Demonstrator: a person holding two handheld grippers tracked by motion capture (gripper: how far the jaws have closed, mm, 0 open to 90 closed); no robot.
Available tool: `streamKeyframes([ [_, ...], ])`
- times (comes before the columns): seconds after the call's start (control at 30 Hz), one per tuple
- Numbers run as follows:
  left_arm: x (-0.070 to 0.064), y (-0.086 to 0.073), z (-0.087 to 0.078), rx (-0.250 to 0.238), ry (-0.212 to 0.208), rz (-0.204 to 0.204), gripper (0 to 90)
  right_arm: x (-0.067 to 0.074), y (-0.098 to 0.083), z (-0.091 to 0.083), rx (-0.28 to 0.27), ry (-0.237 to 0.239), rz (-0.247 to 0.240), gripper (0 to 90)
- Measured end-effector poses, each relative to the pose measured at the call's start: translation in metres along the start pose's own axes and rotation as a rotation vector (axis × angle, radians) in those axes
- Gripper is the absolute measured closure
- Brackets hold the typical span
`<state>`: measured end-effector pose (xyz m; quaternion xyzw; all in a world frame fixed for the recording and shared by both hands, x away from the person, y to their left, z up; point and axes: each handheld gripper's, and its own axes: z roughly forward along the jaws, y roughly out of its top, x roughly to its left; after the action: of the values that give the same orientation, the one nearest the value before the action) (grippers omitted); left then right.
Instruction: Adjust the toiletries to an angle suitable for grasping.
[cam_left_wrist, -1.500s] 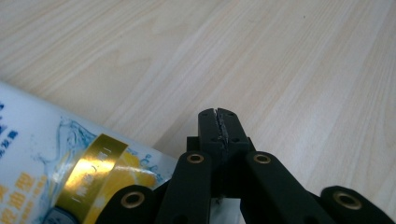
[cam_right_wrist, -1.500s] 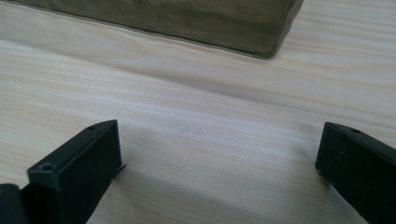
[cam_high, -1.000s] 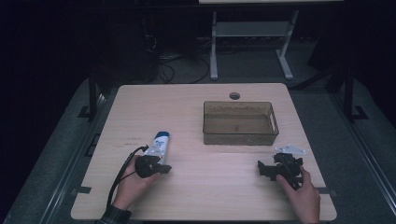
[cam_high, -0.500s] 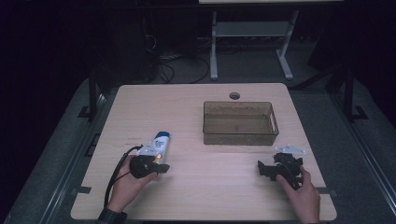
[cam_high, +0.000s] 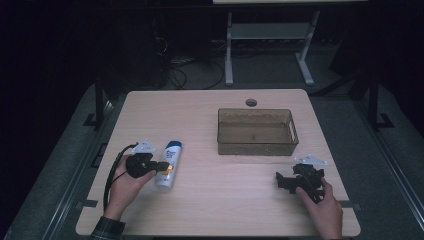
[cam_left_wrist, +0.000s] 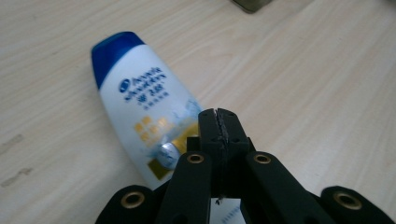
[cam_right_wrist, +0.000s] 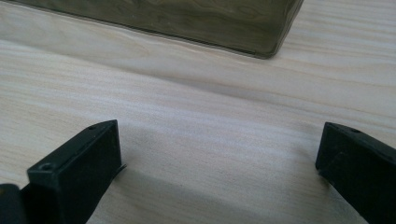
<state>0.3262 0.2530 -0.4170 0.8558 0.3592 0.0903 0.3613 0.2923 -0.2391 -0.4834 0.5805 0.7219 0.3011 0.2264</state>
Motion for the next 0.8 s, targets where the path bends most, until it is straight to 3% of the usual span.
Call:
streamKeyframes([
  [0.47,0.036,0.013,0.013,-0.002,0.075,-0.045,90.0,0.0,0.0,0.0,0.0,0.0,0.001,0.0],
  [0.8,0.059,0.028,0.02,-0.041,0.122,-0.074,90.0,0.0,0.0,0.0,0.0,0.001,0.001,0.0],
])
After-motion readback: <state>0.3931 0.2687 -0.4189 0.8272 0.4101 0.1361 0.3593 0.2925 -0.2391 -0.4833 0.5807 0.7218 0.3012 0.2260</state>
